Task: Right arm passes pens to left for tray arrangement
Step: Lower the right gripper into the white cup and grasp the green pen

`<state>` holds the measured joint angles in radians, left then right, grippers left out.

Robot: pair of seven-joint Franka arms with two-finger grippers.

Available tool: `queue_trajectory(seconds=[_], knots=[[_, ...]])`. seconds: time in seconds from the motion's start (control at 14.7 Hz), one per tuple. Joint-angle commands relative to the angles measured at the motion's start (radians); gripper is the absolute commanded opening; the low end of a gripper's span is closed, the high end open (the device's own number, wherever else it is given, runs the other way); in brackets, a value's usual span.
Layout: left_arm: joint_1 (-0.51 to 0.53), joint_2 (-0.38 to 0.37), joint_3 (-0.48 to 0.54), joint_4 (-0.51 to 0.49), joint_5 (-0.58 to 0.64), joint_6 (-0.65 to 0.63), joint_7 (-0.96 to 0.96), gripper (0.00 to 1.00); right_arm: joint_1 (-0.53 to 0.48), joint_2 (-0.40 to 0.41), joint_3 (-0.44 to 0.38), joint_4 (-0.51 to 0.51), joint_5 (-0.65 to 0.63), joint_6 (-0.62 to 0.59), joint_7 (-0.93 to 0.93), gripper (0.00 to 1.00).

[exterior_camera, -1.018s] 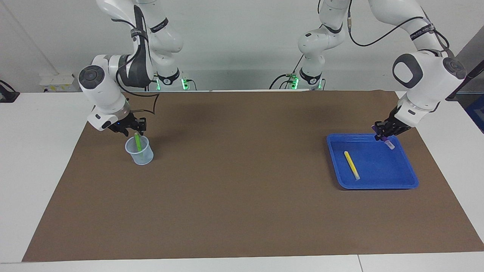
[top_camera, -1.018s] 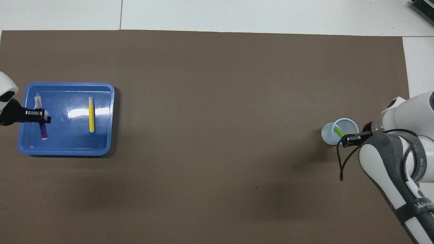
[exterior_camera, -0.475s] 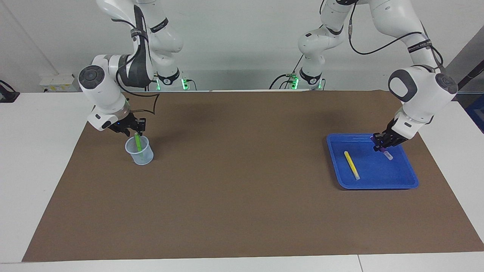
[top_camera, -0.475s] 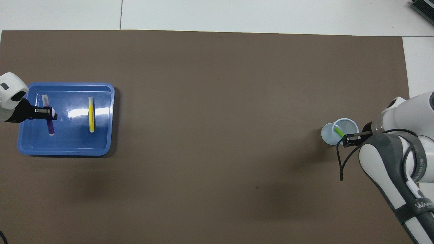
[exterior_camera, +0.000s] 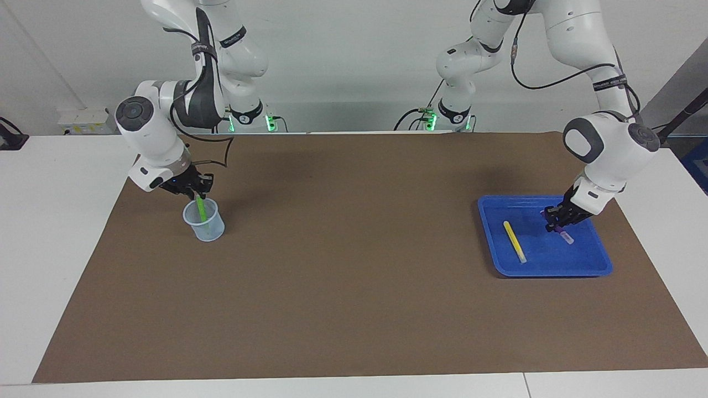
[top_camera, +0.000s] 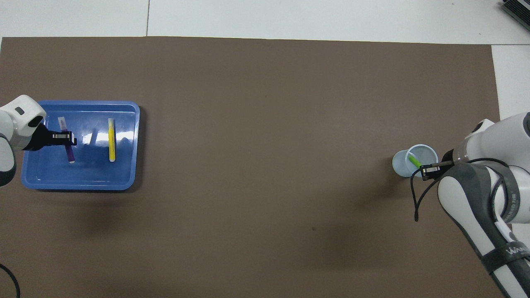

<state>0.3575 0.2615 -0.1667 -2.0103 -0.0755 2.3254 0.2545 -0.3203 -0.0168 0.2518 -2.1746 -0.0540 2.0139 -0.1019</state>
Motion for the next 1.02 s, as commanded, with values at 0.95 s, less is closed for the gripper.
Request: queue_trajectory(seconds=[0.95], knots=[[0.0, 0.031, -0.01, -0.192, 0.017, 0.31, -0.018, 0.0, 0.082, -0.003, 0.023, 0.277, 0.019, -0.291, -0.009, 0.0]])
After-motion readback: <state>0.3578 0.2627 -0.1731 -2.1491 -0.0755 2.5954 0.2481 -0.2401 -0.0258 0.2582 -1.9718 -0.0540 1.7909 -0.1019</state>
